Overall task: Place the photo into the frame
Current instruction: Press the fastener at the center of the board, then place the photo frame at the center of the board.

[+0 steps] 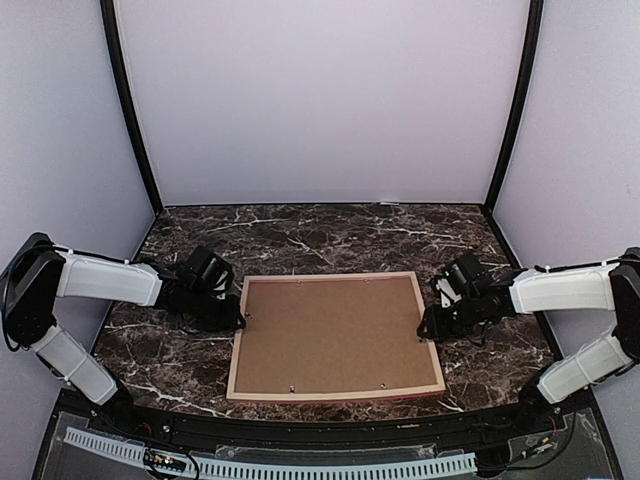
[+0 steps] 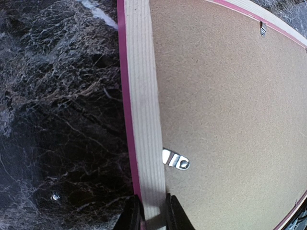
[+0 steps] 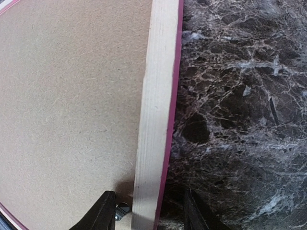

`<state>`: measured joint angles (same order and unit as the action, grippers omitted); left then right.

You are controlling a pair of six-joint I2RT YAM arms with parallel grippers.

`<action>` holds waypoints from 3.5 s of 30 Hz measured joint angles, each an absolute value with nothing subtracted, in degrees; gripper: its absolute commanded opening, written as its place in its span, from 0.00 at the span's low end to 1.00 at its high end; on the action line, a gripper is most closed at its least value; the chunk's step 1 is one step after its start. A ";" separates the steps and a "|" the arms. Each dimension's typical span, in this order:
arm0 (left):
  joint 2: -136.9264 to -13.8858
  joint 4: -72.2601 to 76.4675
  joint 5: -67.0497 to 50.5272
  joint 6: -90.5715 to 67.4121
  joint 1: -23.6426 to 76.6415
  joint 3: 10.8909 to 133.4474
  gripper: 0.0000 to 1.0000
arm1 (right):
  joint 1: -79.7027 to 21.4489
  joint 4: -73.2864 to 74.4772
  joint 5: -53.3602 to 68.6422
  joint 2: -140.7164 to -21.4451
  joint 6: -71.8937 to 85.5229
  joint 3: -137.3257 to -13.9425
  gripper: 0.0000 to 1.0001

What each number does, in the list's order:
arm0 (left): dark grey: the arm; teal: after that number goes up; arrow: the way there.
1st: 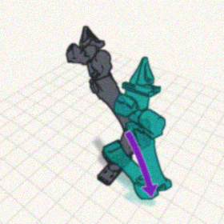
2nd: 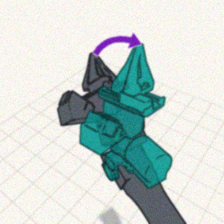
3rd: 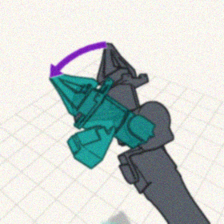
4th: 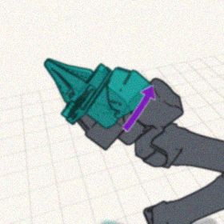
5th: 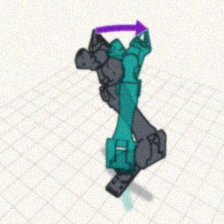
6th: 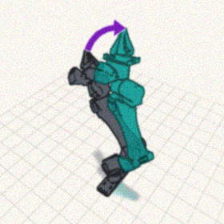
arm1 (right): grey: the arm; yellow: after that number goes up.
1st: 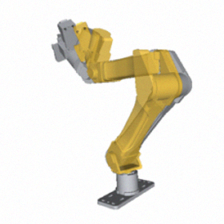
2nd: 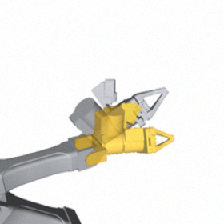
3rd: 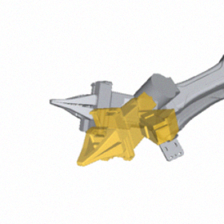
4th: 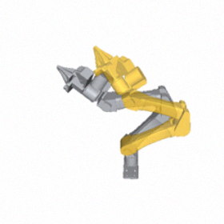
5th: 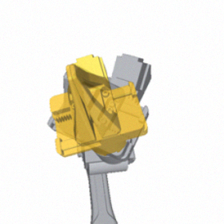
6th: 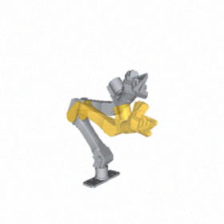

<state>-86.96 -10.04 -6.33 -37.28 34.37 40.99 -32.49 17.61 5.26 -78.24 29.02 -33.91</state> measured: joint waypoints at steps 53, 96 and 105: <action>-86.43 -11.22 -4.40 -36.38 34.41 41.10 0.14 | -33.19 22.63 10.44 -79.15 26.52 -35.88 0.34; -85.36 -13.85 -2.33 -36.40 34.41 41.21 0.18 | -36.21 22.70 12.23 -68.42 34.46 -28.45 0.51; -85.36 -13.82 -2.35 -36.38 34.41 41.21 0.18 | -37.56 22.22 10.61 -68.86 36.32 -27.66 0.30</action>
